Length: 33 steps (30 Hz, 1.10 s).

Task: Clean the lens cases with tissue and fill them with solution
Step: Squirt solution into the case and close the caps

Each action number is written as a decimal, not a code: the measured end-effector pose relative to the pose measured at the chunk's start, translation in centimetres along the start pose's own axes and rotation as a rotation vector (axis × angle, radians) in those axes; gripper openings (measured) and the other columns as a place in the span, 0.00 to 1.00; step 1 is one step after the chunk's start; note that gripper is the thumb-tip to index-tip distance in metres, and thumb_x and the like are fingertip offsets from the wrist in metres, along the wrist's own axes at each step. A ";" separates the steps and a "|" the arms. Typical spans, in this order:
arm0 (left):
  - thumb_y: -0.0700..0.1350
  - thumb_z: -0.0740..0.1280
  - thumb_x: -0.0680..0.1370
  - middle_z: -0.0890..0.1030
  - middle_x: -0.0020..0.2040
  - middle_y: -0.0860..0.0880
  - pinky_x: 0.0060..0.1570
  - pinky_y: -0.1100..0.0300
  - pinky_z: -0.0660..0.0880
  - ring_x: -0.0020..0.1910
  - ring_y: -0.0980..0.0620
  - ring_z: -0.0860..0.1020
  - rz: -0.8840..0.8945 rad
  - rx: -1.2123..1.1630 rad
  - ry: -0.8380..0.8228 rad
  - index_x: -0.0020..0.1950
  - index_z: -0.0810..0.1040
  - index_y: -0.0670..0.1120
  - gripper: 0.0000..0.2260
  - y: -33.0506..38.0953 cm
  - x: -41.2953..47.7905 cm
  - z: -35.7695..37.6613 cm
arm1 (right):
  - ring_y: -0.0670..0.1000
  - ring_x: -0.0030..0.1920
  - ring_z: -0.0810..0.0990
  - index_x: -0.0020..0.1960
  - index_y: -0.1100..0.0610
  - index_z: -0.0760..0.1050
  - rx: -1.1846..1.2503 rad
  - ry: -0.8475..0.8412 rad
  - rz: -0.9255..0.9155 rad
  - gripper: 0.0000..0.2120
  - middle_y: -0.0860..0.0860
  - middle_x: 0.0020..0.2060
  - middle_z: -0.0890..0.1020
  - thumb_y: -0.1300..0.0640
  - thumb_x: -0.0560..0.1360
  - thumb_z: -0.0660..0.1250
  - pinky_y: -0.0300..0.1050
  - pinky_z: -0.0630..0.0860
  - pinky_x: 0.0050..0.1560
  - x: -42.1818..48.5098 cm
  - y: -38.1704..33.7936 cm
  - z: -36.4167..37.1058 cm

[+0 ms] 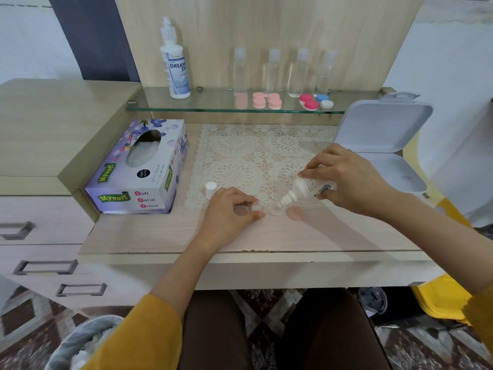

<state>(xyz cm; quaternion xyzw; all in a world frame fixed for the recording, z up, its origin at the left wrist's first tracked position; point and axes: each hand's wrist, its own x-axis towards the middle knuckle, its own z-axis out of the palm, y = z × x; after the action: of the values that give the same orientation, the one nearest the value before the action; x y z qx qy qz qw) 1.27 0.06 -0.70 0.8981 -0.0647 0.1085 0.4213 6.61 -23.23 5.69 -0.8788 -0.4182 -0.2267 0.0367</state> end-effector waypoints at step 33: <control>0.48 0.74 0.69 0.78 0.46 0.52 0.50 0.69 0.66 0.49 0.56 0.72 0.009 -0.008 0.002 0.51 0.82 0.48 0.12 0.1 -0.1 -0.1 | 0.51 0.50 0.70 0.59 0.54 0.78 0.160 -0.106 0.271 0.24 0.48 0.51 0.79 0.59 0.64 0.77 0.46 0.67 0.44 -0.6 -0.4 -0.3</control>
<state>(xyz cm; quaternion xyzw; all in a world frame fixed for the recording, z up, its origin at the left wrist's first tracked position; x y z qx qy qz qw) 1.09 0.04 -0.59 0.8959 -0.0687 0.1112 0.4246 5.85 -23.46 5.67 -0.9322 -0.3139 -0.1393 0.1146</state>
